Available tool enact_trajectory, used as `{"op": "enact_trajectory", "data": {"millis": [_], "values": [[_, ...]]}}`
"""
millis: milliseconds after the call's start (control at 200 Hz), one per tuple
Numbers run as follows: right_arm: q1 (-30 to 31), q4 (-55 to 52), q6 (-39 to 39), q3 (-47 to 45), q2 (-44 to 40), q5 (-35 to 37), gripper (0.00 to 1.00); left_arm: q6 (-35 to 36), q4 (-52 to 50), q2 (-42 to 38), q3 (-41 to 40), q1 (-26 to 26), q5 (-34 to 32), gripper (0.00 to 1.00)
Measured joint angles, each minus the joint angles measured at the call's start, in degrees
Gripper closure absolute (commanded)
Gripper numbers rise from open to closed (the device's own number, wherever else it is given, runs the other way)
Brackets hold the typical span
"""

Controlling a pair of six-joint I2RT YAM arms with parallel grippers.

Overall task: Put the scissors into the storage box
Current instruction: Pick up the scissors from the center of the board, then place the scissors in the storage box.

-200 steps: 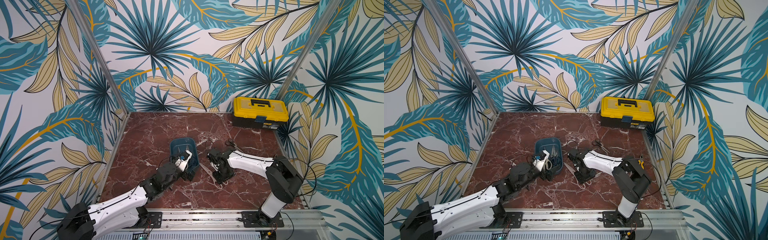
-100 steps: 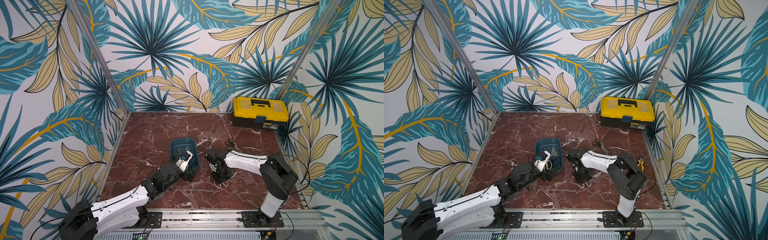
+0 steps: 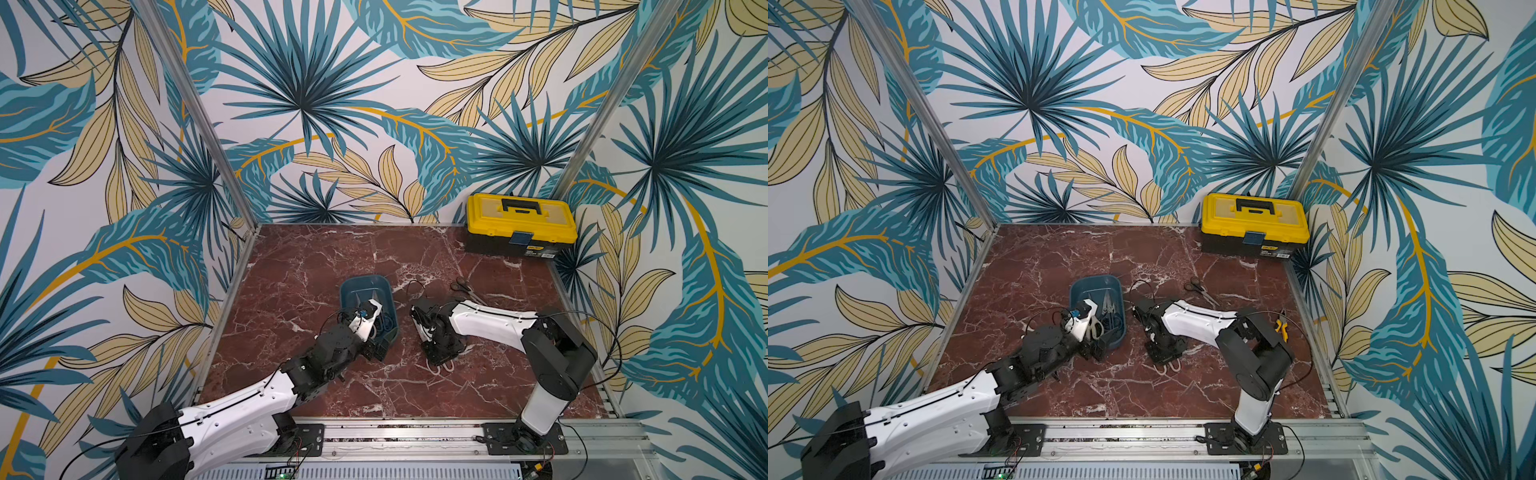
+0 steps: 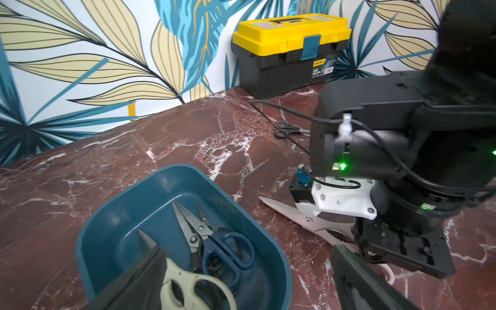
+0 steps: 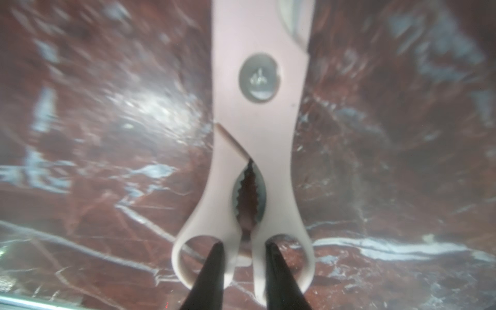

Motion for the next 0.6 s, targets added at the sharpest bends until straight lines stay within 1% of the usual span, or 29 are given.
{"op": "enact_trajectory", "data": {"millis": [170, 381, 471, 601], "values": [[0.0, -2.6, -0.1, 7.3, -3.0, 1.0, 0.81, -3.1, -2.8, -3.4, 1.4, 2.6, -4.0, 0.0], [0.1, -4.8, -1.0, 19.2, -2.8, 0.5, 0.8, -10.4, -8.3, -11.4, 0.9, 6.5, -14.2, 0.0], [0.7, -5.5, -1.5, 26.4, 0.8, -0.9, 0.79, -13.4, -10.9, -15.8, -0.3, 7.0, -19.2, 0.0], [2.7, -5.3, -1.1, 36.9, 10.1, -3.8, 0.79, -16.9, -15.3, -22.9, -3.2, 7.1, -24.7, 0.0]]}}
